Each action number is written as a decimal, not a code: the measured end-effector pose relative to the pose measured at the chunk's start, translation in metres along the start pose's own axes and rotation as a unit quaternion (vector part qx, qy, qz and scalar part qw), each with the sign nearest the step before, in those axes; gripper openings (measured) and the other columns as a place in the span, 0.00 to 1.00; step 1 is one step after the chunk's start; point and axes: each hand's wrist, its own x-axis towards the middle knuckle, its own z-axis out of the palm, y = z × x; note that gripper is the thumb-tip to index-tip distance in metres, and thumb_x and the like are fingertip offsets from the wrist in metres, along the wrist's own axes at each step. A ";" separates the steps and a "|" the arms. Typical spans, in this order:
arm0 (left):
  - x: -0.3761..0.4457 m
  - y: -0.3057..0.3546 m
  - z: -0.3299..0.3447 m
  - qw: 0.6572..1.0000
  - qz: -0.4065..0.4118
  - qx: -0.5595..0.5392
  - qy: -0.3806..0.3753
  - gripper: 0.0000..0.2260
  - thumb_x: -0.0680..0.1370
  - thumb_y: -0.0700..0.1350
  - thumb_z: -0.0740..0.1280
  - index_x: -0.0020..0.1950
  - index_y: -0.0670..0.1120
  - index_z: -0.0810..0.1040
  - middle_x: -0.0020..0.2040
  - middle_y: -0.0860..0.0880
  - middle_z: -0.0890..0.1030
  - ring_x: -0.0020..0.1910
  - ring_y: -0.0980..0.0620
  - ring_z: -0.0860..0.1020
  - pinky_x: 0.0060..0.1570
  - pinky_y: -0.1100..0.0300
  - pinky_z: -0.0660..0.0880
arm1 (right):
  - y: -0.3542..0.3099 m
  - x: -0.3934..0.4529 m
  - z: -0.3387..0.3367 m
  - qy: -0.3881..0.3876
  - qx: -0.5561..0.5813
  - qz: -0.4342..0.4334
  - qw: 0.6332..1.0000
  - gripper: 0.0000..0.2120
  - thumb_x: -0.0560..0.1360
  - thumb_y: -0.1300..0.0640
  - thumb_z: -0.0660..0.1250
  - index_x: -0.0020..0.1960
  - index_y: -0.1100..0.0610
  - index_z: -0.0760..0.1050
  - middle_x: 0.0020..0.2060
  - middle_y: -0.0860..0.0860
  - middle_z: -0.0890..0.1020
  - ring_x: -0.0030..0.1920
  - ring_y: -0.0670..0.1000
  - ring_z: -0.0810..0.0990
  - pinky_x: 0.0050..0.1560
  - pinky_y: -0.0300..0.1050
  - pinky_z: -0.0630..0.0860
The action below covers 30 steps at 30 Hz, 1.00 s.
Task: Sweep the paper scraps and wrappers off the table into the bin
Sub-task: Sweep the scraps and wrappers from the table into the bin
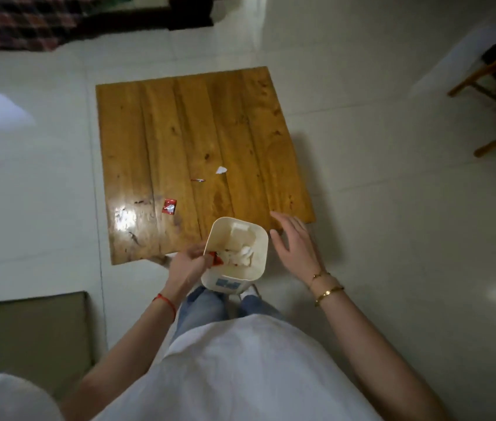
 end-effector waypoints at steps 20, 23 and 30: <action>0.076 -0.144 -0.003 0.966 -0.158 -0.155 0.136 0.17 0.72 0.42 0.70 0.61 0.51 0.79 0.57 0.44 0.83 0.55 0.45 0.79 0.59 0.48 0.77 | -0.015 0.156 0.176 -0.197 -0.070 -0.192 0.959 0.19 0.80 0.56 0.58 0.71 0.57 0.67 0.68 0.53 0.72 0.71 0.53 0.65 0.72 0.53 0.62; 0.102 -0.163 -0.002 0.961 -0.168 -0.169 0.142 0.17 0.73 0.46 0.72 0.62 0.51 0.78 0.59 0.46 0.82 0.55 0.46 0.79 0.56 0.52 0.77 | -0.018 0.189 0.217 -0.208 -0.100 -0.206 0.951 0.20 0.80 0.55 0.57 0.72 0.57 0.65 0.70 0.54 0.70 0.72 0.54 0.64 0.74 0.51 0.59; 0.156 -0.194 0.002 0.960 -0.171 -0.166 0.145 0.21 0.73 0.51 0.72 0.65 0.49 0.77 0.62 0.46 0.81 0.58 0.45 0.79 0.62 0.45 0.76 | -0.017 0.244 0.299 -0.252 -0.161 -0.259 0.918 0.25 0.79 0.55 0.58 0.75 0.55 0.59 0.73 0.55 0.65 0.74 0.56 0.60 0.75 0.53 0.56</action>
